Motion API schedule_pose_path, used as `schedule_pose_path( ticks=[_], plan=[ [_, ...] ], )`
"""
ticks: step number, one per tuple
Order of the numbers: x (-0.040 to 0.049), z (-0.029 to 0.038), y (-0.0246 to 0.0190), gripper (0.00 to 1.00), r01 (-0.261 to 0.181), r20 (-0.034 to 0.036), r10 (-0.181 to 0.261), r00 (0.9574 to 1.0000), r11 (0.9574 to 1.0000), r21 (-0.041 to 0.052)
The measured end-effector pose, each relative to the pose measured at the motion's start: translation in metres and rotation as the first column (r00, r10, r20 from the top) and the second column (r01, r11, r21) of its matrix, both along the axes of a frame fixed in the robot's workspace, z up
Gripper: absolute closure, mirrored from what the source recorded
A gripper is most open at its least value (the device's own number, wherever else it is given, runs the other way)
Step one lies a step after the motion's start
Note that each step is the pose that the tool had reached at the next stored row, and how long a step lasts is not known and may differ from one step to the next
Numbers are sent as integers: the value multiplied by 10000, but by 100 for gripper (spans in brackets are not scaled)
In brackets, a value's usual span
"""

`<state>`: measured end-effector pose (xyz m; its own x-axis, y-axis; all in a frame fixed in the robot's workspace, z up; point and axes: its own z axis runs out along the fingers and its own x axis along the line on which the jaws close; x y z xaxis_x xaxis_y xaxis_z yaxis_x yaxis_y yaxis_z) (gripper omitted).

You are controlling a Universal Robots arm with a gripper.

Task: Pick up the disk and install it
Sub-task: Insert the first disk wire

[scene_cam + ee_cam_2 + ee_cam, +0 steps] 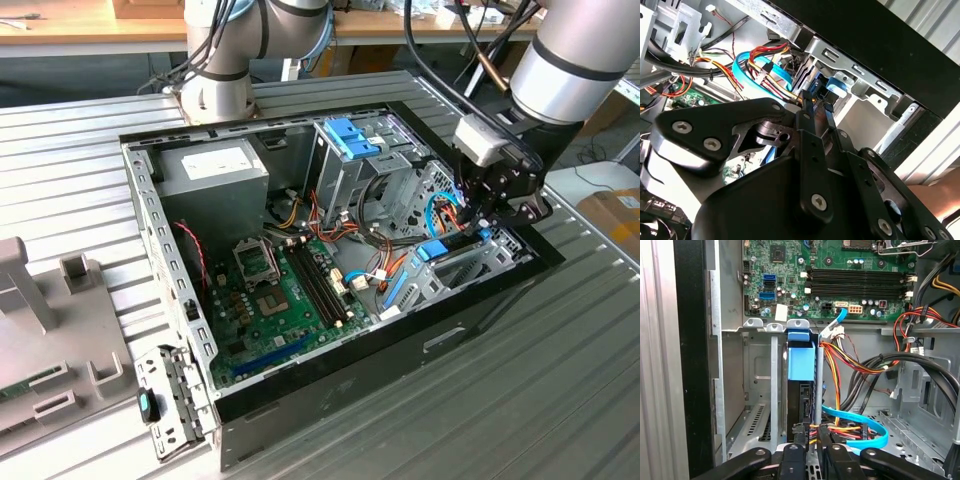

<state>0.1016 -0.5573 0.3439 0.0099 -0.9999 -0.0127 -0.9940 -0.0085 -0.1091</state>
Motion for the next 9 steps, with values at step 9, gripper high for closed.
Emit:
schedule_pose_path(
  ticks=[9],
  plan=[
    [0, 31, 38, 76, -1, 0, 1, 10000, 10000, 5]
  ],
)
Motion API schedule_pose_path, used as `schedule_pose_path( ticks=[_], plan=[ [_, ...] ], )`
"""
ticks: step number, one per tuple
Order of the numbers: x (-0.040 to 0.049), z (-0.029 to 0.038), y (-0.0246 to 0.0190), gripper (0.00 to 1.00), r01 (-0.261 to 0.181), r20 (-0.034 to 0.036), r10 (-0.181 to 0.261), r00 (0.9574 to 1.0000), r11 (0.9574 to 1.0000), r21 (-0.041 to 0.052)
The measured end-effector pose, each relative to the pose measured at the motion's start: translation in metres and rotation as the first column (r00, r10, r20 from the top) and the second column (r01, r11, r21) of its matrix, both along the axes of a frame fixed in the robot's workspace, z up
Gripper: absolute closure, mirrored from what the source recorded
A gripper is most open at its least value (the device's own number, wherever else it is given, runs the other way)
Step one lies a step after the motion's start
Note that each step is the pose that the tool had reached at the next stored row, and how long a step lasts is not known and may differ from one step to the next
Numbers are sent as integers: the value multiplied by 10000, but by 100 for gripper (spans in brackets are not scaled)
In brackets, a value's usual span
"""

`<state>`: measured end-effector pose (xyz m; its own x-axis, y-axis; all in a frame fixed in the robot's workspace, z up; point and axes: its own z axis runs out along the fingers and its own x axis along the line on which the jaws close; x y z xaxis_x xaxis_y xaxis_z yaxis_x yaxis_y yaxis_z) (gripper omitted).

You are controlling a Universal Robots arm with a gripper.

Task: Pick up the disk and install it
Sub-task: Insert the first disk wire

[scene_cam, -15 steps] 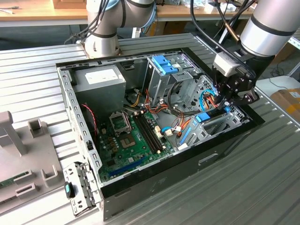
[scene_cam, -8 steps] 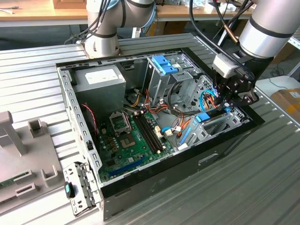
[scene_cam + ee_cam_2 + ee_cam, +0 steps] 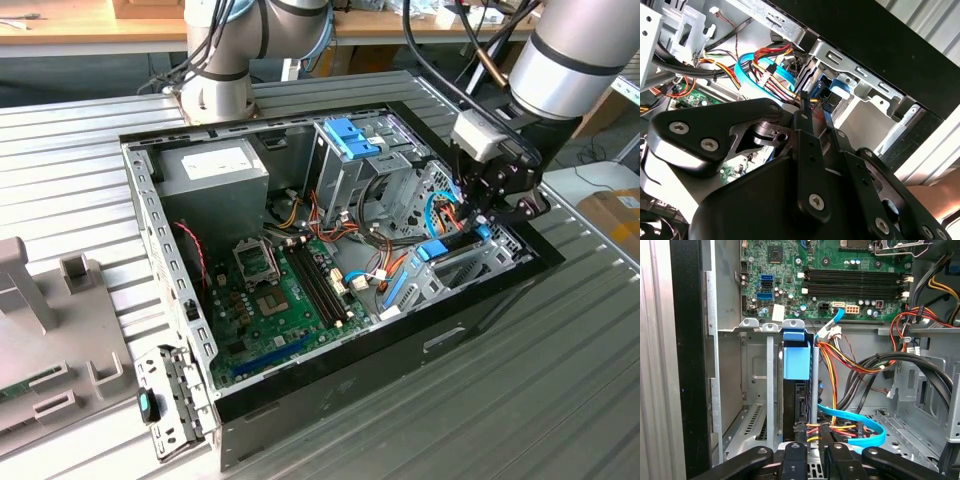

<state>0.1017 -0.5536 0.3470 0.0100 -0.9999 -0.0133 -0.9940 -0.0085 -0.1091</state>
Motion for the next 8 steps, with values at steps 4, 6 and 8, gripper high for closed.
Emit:
schedule_pose_path(
  ticks=[4, 6, 8],
  plan=[
    [0, 4, -1, 76, 0, 0, 0, 10000, 10000, 7],
    [0, 46, -1, 76, 0, 0, 0, 10000, 10000, 8],
    [0, 104, -1, 76, 1, 0, -1, 10000, 10000, 9]
  ],
)
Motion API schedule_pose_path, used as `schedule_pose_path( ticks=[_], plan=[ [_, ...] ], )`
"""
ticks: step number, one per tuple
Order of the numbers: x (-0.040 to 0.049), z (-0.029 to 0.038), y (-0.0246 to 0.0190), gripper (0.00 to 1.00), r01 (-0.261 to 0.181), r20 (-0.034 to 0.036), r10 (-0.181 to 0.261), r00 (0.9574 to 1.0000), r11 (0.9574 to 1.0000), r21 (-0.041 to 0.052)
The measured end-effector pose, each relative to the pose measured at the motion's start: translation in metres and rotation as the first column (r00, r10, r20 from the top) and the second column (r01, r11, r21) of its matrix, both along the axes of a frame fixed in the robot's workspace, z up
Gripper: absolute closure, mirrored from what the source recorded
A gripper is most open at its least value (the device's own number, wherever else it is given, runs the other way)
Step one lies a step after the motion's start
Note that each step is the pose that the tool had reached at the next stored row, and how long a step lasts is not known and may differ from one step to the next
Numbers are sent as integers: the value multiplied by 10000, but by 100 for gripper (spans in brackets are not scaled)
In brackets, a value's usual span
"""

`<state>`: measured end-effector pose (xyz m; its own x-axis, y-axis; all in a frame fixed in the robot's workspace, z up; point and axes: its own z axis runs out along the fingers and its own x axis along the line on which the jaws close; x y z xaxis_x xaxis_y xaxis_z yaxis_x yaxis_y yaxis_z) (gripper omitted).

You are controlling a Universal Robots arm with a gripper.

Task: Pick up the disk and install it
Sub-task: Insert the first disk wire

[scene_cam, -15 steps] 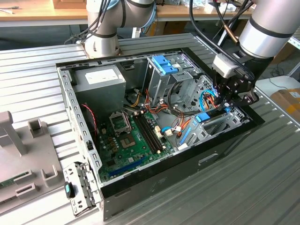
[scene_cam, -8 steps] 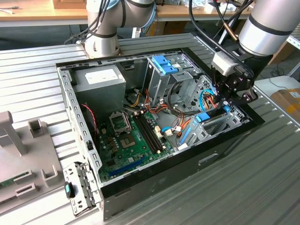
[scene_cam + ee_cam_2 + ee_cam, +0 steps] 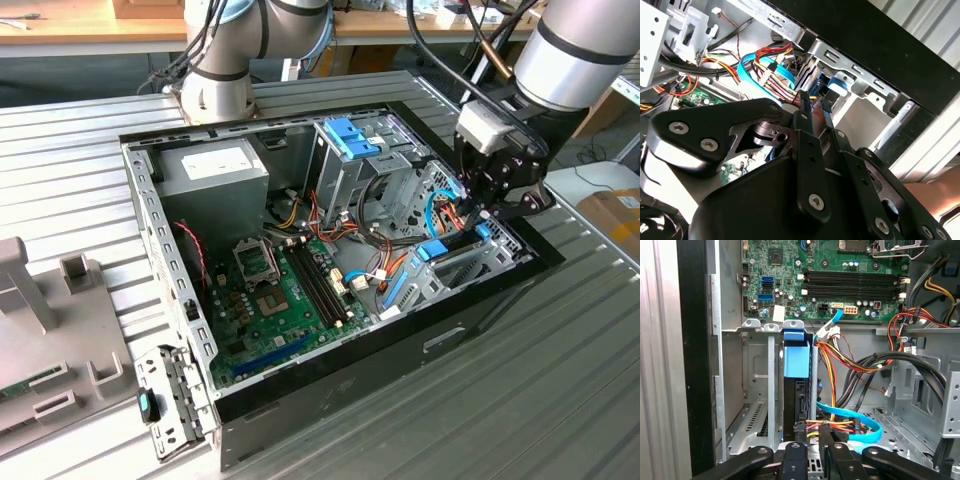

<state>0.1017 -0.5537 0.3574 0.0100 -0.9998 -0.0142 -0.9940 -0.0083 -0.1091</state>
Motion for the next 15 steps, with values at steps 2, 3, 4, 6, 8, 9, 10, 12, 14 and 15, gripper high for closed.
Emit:
schedule_pose_path(
  ticks=[2, 3, 4, 6, 8, 9, 10, 12, 14, 15],
  plan=[
    [0, 11, 0, 76, 0, 0, 0, 10000, 10000, 2],
    [0, 18, 0, 76, 0, 0, 0, 10000, 10000, -1],
    [0, 31, 0, 76, 0, 0, 0, 10000, 10000, -1],
    [0, 57, 0, 76, -1, 0, 1, 10000, 10000, 0],
    [0, 78, 0, 76, 0, 0, 0, 10000, 10000, 3],
    [0, 89, 0, 76, 0, 0, 0, 10000, 10000, 5],
    [0, 104, 0, 76, 0, 0, 0, 10000, 10000, 12],
    [0, 105, 0, 76, 0, 0, 0, 10000, 10000, 19],
    [-11, 107, 0, 76, 0, 0, 0, 10000, 10000, 15],
    [-55, 107, 0, 76, 0, 6, 0, 10000, 10000, 15]
  ],
)
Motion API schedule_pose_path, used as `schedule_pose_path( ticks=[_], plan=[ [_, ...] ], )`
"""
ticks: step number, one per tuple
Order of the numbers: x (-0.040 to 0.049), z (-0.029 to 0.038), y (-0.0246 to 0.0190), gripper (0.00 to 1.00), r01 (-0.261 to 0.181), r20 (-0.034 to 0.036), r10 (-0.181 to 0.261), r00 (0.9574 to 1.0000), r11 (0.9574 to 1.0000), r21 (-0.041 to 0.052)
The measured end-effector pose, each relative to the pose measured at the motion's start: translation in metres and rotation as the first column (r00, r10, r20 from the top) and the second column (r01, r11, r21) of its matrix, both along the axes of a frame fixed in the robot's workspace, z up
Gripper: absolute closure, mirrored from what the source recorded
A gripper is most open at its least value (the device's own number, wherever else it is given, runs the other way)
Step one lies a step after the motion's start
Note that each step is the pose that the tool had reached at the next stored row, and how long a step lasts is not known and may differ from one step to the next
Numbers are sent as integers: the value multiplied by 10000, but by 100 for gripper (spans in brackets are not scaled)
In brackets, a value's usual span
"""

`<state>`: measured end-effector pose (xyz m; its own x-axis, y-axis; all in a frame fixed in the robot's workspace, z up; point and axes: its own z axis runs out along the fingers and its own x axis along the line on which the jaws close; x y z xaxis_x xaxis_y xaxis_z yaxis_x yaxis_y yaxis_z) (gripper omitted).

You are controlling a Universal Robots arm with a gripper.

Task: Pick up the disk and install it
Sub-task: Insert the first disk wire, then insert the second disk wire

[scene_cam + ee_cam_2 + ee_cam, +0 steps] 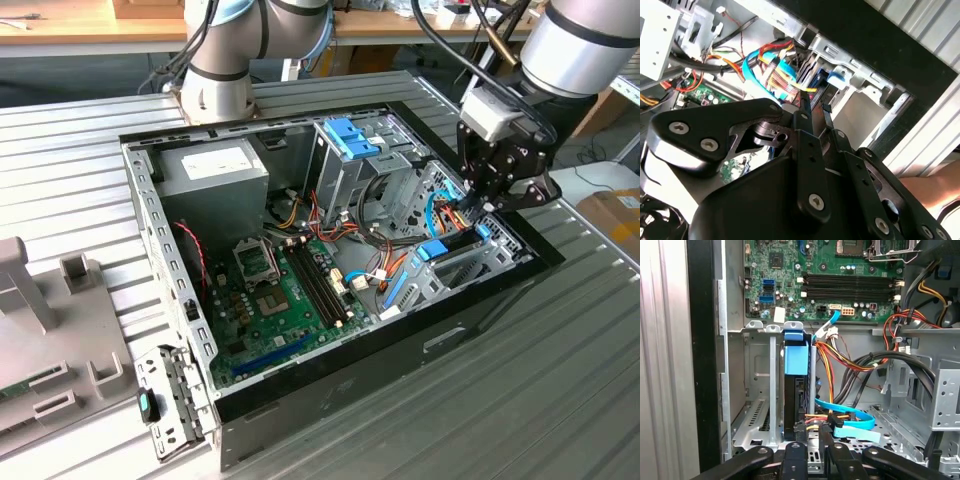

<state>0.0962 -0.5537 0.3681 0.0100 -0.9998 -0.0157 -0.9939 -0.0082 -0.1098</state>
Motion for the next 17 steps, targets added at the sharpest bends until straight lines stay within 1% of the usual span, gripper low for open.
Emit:
schedule_pose_path(
  ticks=[1, 3, 7, 11, 17],
  plan=[
    [-64, -1, 0, 76, -1, 10, 1, 10000, 10000, 1],
    [-116, -1, -1, 76, 0, 16, 0, 10000, 10000, 1],
    [-122, 1, 0, 76, 0, 17, 0, 10000, 10000, 2],
    [-122, 38, -1, 76, 0, 17, 0, 10000, 10000, 2],
    [-122, 40, -1, 76, 4, 16, -4, 10000, 10000, 1]
  ],
)
